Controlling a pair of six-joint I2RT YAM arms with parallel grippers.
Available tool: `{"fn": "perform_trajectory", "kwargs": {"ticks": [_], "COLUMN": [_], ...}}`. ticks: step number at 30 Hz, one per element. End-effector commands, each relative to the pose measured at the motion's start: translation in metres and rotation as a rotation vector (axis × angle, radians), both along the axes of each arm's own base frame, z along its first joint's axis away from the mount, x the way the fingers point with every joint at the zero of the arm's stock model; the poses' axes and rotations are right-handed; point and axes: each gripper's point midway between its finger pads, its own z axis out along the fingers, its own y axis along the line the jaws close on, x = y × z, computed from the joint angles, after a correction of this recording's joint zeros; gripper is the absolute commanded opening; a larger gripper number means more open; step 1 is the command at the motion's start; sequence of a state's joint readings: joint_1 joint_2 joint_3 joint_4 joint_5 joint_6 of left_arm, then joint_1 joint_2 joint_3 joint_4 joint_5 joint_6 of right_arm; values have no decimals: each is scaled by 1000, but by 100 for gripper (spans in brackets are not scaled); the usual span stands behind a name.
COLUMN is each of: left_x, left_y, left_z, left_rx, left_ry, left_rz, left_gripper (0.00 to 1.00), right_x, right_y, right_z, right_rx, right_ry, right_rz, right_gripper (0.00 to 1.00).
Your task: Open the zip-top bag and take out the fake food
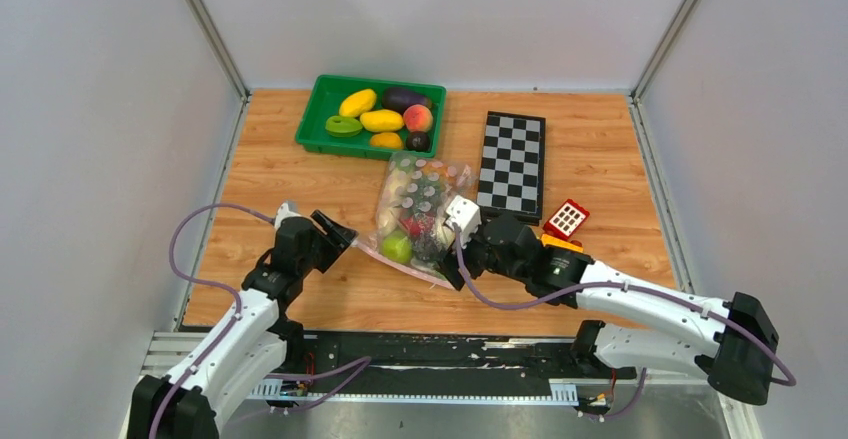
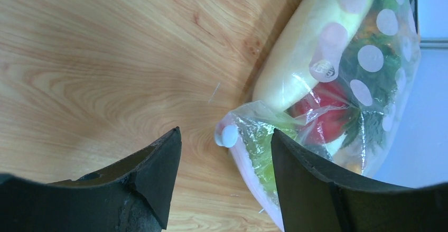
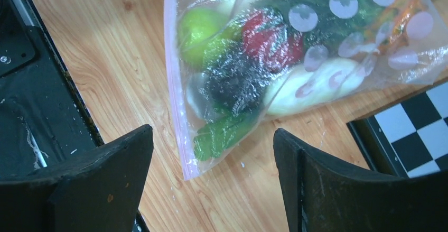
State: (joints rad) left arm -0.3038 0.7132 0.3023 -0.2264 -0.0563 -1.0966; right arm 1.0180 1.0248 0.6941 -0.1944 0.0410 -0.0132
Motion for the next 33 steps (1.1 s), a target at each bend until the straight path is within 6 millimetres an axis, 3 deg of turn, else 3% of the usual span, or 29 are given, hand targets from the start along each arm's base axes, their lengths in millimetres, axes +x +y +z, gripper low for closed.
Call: {"fn": "perform_trajectory", "kwargs": {"ticks": [1, 7, 14, 22, 24, 29, 33], "left_x": [17, 17, -4, -20, -21, -28, -32], "left_y": [-14, -33, -48, -66, -63, -32, -11], "left_z": [16, 16, 15, 27, 28, 25, 32], "left_rx": [-68, -120, -186, -249, -222, -88, -15], "left_ry": [-86, -94, -86, -142, -134, -83, -82], "left_rz": [-44, -143, -244, -329, -320, -205, -128], "left_gripper": [70, 66, 65, 66, 70, 81, 88], "right_x": [7, -2, -17, -20, -23, -31, -34], "right_y": [16, 36, 57, 76, 82, 100, 113], "right_z": [17, 10, 10, 10, 8, -1, -20], "right_rx": [3, -62, -76, -65, -73, -149, -281], "right_ry": [-123, -163, -272, -343, -374, -480, -575], "right_rz": [25, 100, 208, 268, 301, 376, 397], "right_gripper": [83, 78, 76, 77, 76, 75, 72]}}
